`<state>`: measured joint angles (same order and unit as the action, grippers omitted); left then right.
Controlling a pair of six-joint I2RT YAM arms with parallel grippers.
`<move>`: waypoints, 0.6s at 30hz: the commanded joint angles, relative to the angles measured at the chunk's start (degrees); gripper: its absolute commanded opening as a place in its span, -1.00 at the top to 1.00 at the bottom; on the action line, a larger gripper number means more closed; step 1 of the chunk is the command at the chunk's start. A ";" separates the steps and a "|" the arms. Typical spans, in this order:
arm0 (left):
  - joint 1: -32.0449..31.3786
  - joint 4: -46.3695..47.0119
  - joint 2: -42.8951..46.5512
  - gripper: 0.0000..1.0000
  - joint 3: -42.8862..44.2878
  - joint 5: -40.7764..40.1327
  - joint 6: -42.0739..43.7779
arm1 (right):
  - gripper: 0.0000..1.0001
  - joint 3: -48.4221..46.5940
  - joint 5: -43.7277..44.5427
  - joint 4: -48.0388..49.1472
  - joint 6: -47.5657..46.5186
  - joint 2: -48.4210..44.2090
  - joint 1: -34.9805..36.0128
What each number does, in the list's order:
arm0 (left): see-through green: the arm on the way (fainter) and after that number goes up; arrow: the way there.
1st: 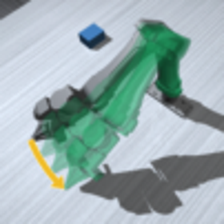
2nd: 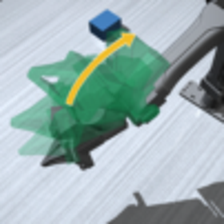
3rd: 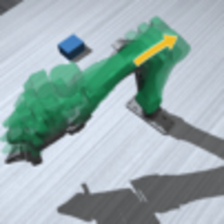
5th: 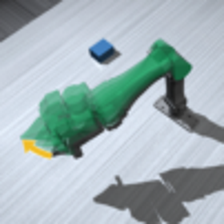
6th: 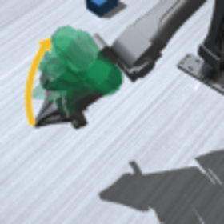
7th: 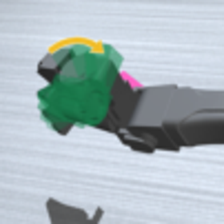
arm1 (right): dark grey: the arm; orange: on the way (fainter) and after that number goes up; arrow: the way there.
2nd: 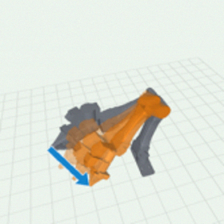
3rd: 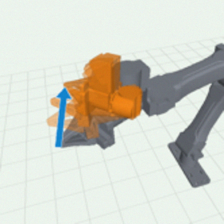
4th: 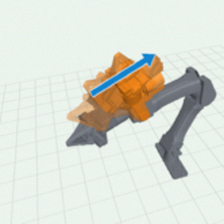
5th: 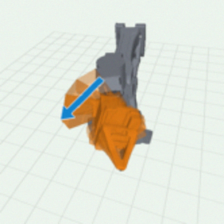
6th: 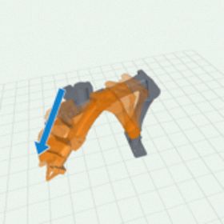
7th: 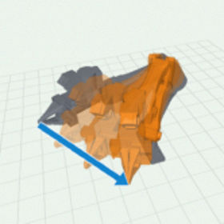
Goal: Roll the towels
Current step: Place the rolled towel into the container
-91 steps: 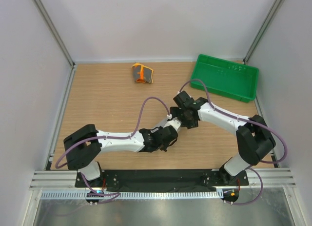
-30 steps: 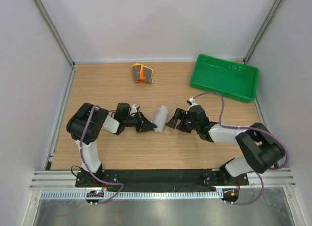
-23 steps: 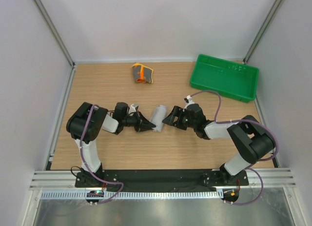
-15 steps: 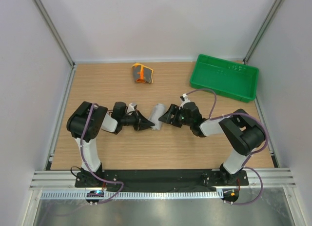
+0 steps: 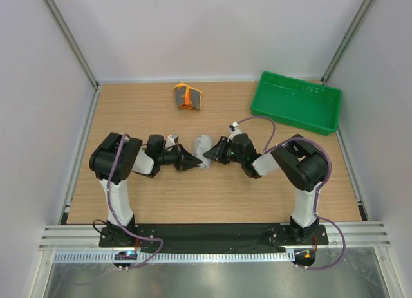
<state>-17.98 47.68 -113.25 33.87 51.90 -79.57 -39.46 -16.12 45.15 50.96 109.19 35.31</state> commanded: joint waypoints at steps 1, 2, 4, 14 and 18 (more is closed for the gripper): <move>-0.13 -4.44 -1.54 0.94 -1.70 0.22 -3.84 | 0.85 -1.14 -1.11 3.63 1.68 1.38 1.96; -0.22 -4.79 -0.23 0.82 -2.13 -0.13 -3.66 | 0.90 -1.32 -1.19 3.37 1.77 0.34 2.04; -0.22 -6.27 2.23 0.69 -2.58 -1.70 -2.27 | 0.97 -2.63 -1.28 0.32 1.16 -1.51 2.04; -0.13 -41.95 24.12 0.18 2.16 -11.98 16.97 | 0.98 -12.55 -2.33 -20.79 -6.48 -14.08 -2.43; -0.30 -50.38 32.46 0.03 2.96 -15.24 21.11 | 0.98 -16.25 -4.36 -27.81 -8.33 -17.42 -7.44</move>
<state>-17.89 10.52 -85.01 35.42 40.53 -65.06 -51.64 -19.18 22.02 45.39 96.07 31.31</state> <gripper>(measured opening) 0.457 0.260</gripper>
